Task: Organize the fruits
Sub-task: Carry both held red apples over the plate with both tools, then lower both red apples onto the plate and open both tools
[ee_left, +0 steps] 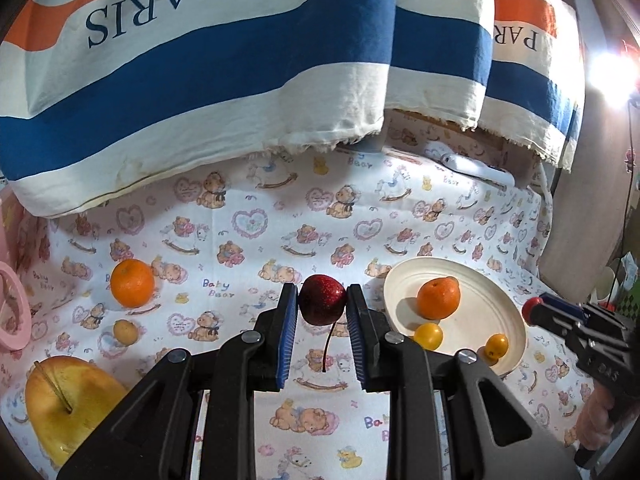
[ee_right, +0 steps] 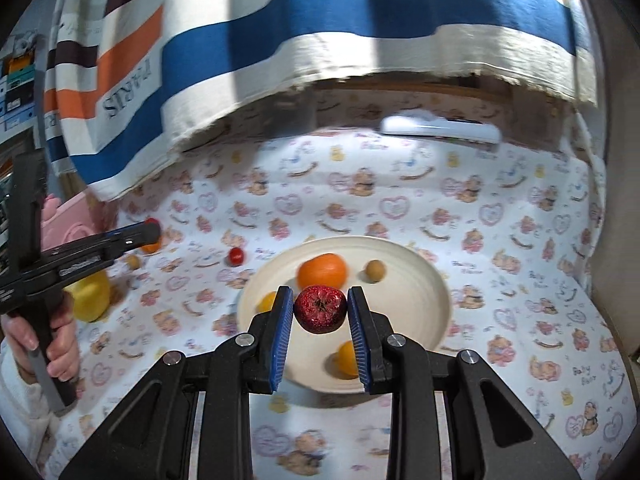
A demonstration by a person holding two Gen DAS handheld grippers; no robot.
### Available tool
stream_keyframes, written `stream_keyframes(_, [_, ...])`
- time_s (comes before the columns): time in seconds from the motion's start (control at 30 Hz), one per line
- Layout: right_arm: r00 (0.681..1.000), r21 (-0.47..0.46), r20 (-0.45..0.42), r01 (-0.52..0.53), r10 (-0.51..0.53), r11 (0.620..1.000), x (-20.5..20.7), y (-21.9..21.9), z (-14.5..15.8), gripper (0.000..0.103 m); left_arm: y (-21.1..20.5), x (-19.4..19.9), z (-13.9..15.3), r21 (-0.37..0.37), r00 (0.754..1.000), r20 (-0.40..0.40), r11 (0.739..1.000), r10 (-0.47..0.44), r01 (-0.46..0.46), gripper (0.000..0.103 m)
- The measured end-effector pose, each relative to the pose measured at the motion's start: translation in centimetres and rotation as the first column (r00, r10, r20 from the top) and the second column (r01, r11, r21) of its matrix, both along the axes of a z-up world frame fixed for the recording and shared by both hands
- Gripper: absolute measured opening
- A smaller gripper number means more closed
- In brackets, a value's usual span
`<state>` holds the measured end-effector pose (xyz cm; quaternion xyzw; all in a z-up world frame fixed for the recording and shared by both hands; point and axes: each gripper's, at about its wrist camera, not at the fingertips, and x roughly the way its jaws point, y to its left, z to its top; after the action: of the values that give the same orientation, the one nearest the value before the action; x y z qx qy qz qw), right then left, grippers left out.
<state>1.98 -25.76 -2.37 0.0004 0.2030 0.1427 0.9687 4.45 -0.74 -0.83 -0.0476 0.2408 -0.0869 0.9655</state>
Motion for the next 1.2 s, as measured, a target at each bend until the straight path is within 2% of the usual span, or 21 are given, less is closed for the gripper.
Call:
stream_keyframes(0.13, [1.0,0.003,-0.013,0.024,-0.024,1.0,0.3,-1.1,0.0,0.029,-0.2,0.4,-0.6,-0.026,0.999,-0.038,0.999,-0.023,0.022,0.024])
stream_keyframes(0.2, [0.998,-0.009,-0.045,0.046,-0.046,0.999,0.6,-1.5,-0.1,0.029,-0.6,0.5,-0.9,-0.004,0.999,-0.042,1.0,-0.02,0.02,0.024])
stream_keyframes(0.37, [0.993,0.07,-0.118,0.036,-0.028,0.997,1.2,-2.7,-0.2,0.029,-1.2,0.5,-1.3,0.014,0.998,-0.056,0.999,-0.03,0.031,0.024])
stream_keyframes(0.47, [0.988,0.053,-0.145,0.055,-0.047,0.997,1.3,-2.8,-0.2,0.029,-1.5,0.4,-1.3,0.023,0.998,-0.056,0.999,-0.036,0.037,0.024])
stream_keyframes(0.7, [0.948,0.019,-0.304,0.107,-0.096,0.994,2.9,-3.2,-1.6,0.029,-2.9,0.3,-1.2,0.049,0.993,-0.098,0.996,-0.065,0.07,0.024])
stream_keyframes(0.83, [0.942,-0.009,-0.314,0.119,-0.115,0.993,2.8,-3.2,-1.7,0.029,-5.2,-0.1,-0.7,0.014,0.969,-0.169,0.983,-0.181,0.185,0.024])
stream_keyframes(1.0, [0.937,-0.007,-0.334,0.101,-0.097,0.995,3.1,-3.0,-2.0,0.029,-9.4,-0.6,-0.9,0.098,0.944,-0.209,0.955,-0.256,0.281,0.024])
stream_keyframes(1.07, [0.939,-0.012,-0.33,0.103,-0.101,0.995,3.3,-3.0,-2.0,0.029,-10.4,-0.1,-1.3,0.1,0.933,-0.238,0.948,-0.271,0.301,0.024])
stream_keyframes(1.2, [0.937,-0.001,-0.336,0.103,-0.097,0.995,3.4,-3.1,-2.0,0.029,-10.8,1.5,-1.5,0.075,0.926,-0.275,0.954,-0.26,0.29,0.024])
